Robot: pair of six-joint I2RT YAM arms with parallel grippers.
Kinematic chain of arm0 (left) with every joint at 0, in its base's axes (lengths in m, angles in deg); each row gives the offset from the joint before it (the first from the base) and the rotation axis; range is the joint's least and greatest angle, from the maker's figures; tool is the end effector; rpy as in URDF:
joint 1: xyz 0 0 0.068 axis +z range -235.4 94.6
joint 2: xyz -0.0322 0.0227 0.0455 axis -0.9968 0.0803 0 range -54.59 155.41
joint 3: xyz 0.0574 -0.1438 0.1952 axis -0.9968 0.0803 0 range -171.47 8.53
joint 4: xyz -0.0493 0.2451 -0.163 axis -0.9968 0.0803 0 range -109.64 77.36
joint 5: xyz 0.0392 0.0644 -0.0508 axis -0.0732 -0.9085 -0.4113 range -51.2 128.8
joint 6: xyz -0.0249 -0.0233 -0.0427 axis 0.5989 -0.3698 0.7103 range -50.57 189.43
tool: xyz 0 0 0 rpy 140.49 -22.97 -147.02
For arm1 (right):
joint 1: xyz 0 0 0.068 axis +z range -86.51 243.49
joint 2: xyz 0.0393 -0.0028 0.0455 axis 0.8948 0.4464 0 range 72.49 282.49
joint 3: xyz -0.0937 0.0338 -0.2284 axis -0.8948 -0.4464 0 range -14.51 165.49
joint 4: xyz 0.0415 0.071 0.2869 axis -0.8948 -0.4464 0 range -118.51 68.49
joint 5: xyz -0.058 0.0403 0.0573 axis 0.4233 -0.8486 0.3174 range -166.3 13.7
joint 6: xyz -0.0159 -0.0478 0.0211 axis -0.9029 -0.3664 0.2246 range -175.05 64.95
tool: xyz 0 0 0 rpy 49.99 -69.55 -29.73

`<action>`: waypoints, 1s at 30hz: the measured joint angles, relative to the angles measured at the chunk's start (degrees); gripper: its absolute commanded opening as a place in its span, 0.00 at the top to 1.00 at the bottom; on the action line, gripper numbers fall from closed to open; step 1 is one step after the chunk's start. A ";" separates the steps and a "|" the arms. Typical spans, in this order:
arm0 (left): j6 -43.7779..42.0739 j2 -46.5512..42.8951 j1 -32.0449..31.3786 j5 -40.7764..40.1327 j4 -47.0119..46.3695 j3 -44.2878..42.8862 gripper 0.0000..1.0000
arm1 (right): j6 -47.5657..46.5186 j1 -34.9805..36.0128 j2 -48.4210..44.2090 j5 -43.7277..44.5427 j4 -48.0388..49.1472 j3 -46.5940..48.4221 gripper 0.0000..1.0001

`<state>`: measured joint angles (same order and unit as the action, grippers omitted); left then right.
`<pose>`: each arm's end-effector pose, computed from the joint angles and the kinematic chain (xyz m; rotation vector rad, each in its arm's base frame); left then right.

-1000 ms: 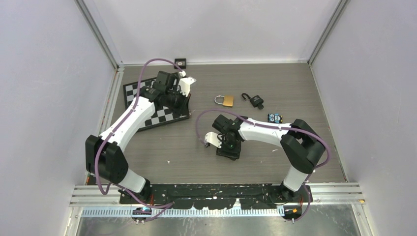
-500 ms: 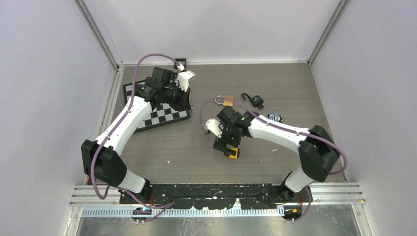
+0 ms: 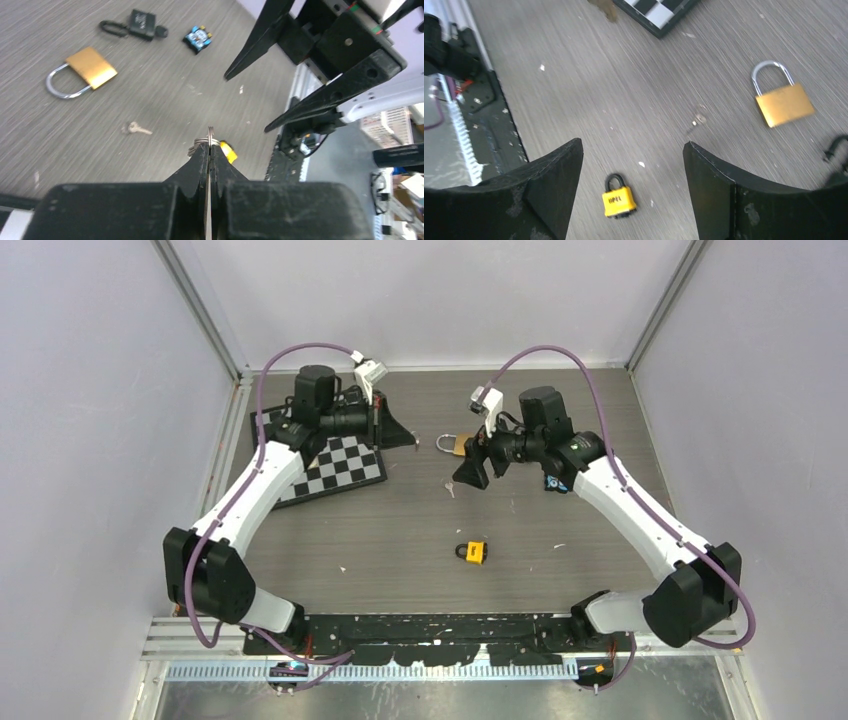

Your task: Unlock with the key

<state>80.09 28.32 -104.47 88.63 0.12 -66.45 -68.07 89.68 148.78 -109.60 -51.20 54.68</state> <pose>0.3374 -0.1462 0.3259 0.7067 1.9535 -1.2080 0.2930 0.1666 0.3079 -1.0346 1.9354 0.7695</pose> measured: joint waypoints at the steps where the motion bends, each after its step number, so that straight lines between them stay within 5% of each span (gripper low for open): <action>1: 1.79 0.00 -0.02 1.38 -2.10 0.39 1.00 | 0.98 0.04 -0.17 -1.36 1.25 -0.15 0.24; 16: 20.50 0.07 -5.90 8.46 -21.97 10.32 1.00 | 4.83 4.24 3.17 -8.79 6.99 1.18 0.26; 24: 22.21 0.48 -6.97 9.92 -25.79 11.10 1.00 | 2.71 5.33 4.70 -9.86 5.86 1.90 0.81; 30: 21.90 0.72 -6.91 9.99 -25.92 11.47 1.00 | 0.59 5.44 4.33 -8.98 4.15 1.88 0.86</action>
<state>101.99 29.04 -111.37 98.61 -25.80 -54.98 -67.48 95.13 153.11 -118.58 -47.05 56.56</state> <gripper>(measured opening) 0.009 0.147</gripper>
